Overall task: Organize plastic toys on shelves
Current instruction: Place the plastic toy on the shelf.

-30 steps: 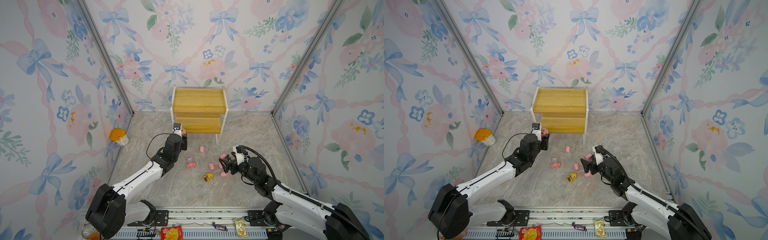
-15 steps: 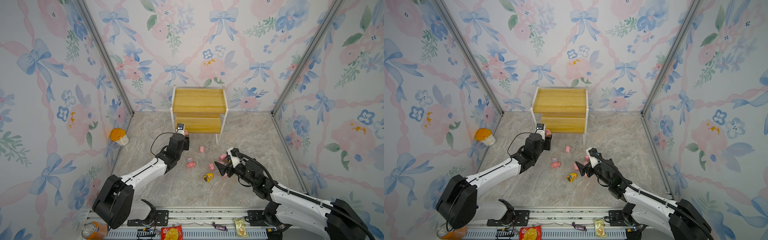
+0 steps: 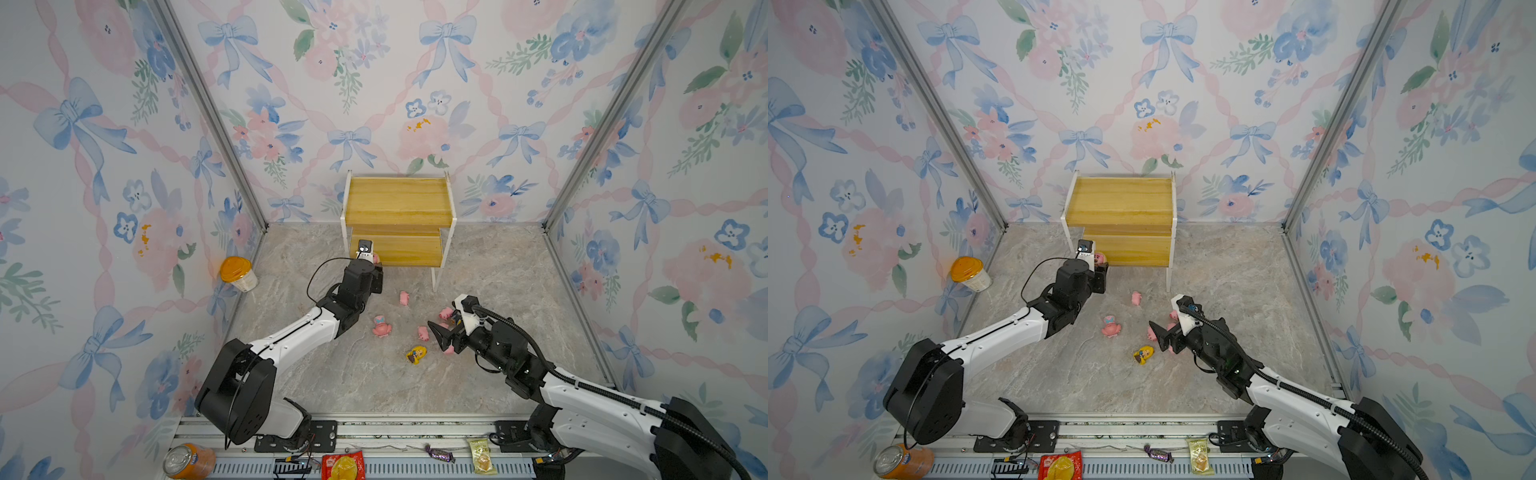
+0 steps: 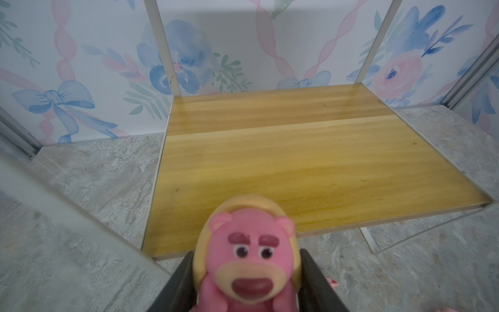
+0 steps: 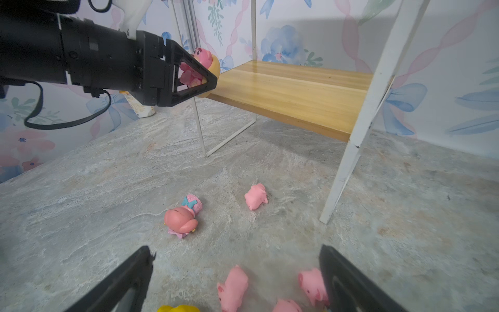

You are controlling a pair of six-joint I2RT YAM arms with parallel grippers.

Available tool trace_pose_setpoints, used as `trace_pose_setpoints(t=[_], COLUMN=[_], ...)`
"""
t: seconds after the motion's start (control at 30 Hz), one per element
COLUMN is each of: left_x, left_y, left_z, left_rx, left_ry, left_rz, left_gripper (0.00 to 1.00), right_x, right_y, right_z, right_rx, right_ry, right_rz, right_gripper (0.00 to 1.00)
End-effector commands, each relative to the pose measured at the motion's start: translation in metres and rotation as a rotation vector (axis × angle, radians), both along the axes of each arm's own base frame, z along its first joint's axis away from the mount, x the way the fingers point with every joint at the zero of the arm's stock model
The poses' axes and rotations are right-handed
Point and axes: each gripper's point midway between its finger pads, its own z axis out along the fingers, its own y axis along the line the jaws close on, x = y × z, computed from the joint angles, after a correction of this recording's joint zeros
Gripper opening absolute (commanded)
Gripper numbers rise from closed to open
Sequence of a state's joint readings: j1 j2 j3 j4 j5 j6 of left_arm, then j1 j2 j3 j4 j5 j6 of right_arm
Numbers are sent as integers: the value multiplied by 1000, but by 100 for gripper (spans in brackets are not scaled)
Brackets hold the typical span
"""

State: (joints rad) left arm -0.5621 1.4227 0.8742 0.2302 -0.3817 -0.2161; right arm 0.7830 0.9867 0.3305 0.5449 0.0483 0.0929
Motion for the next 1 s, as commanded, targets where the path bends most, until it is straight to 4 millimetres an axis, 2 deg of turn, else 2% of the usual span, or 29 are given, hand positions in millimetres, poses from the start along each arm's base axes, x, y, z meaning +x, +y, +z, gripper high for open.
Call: trace_pose_setpoints(t=[0.0,0.37,0.8,0.97], left_x=[9,19,28,35], left_y=[-1,-2,0,0], left_z=[16,24,8,9], left_rx=[-1,22,25,29], left_ry=[-35,-45,-21,-24], left_rz=[6,4,15,25], left_gripper=[48,49,49,48], right_x=[-2,-2,-2,-2], right_y=[6,8,9,9], right_z=[7,7,3,4], right_rx=[24,32,29,29], right_ry=[-19,-20,-13,-15], right_rz=[20,24,25,24], right_gripper=[98,99,99,99])
